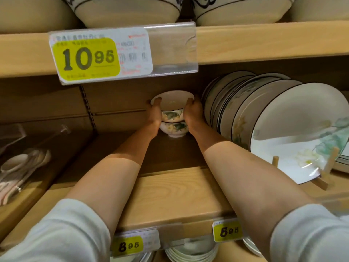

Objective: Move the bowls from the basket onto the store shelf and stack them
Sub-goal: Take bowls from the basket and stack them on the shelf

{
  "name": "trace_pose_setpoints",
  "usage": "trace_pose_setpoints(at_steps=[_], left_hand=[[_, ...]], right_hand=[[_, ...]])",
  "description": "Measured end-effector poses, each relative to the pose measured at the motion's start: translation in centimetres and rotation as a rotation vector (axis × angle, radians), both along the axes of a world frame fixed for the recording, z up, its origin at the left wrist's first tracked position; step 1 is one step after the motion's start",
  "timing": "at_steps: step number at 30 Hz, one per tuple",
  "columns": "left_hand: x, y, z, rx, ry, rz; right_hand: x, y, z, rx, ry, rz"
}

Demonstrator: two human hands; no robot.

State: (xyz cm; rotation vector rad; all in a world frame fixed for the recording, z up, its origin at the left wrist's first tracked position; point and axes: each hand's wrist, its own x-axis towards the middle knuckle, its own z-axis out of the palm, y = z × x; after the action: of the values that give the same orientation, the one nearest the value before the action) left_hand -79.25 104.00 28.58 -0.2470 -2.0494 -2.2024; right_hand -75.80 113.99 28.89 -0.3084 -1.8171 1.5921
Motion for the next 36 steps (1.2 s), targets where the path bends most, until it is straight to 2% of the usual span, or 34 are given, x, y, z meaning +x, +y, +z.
trace_pose_setpoints(at_steps=[4,8,14,25,32,36], left_hand=[[-1.2,0.2,-0.6,-0.015,0.02,0.036],[-2.0,0.4,-0.7,-0.004,-0.038,0.017],[-2.7,0.8,-1.4,0.014,-0.056,0.008],[-3.1,1.3,-2.0,-0.079,-0.081,0.058],[-2.8,1.9,-2.5,-0.103,-0.002,0.157],[-3.0,1.8,-3.3,-0.123,0.013,0.141]], right_hand=[[-1.1,0.2,-0.6,0.081,-0.014,-0.06],[-1.7,0.2,-0.7,0.09,-0.059,-0.062],[-2.3,0.3,-1.2,0.035,-0.123,-0.044],[-2.7,0.7,-2.8,-0.124,-0.162,0.002],[-2.6,1.0,-2.8,-0.114,-0.165,0.013],[-2.4,1.2,-3.0,-0.116,-0.139,0.048]])
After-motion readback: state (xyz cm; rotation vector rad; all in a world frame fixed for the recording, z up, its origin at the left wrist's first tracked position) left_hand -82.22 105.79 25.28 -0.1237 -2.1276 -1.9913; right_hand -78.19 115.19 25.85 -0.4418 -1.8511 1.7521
